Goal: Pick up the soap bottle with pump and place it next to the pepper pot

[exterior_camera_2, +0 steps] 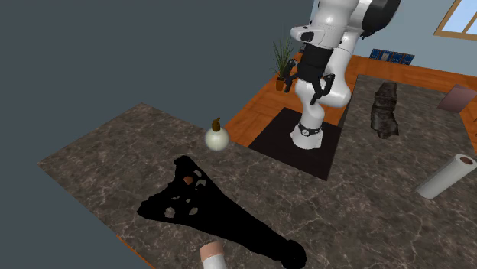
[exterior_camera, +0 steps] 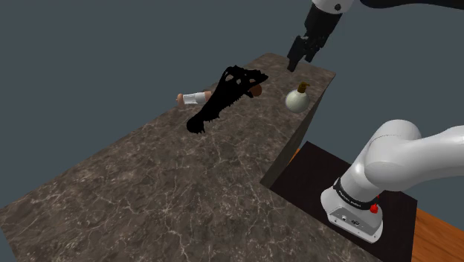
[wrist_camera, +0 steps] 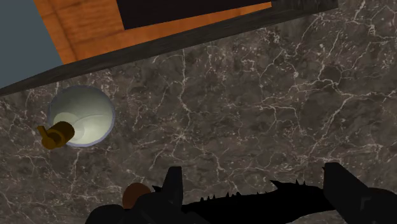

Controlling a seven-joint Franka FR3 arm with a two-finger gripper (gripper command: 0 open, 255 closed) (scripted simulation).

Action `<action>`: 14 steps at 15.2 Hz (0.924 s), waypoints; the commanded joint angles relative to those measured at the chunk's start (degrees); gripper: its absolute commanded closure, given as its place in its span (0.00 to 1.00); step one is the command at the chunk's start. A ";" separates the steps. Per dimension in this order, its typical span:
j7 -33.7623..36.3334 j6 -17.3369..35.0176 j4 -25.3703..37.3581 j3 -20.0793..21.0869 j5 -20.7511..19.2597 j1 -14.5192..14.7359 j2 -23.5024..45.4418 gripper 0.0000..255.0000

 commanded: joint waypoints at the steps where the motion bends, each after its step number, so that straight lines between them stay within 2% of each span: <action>1: 0.00 0.00 0.00 0.00 0.00 0.00 0.00 0.00; 7: -8.56 5.19 -4.11 -8.35 -3.20 -1.67 1.68 0.00; 14: -18.69 11.81 -5.52 -18.36 -6.33 -3.31 7.64 0.00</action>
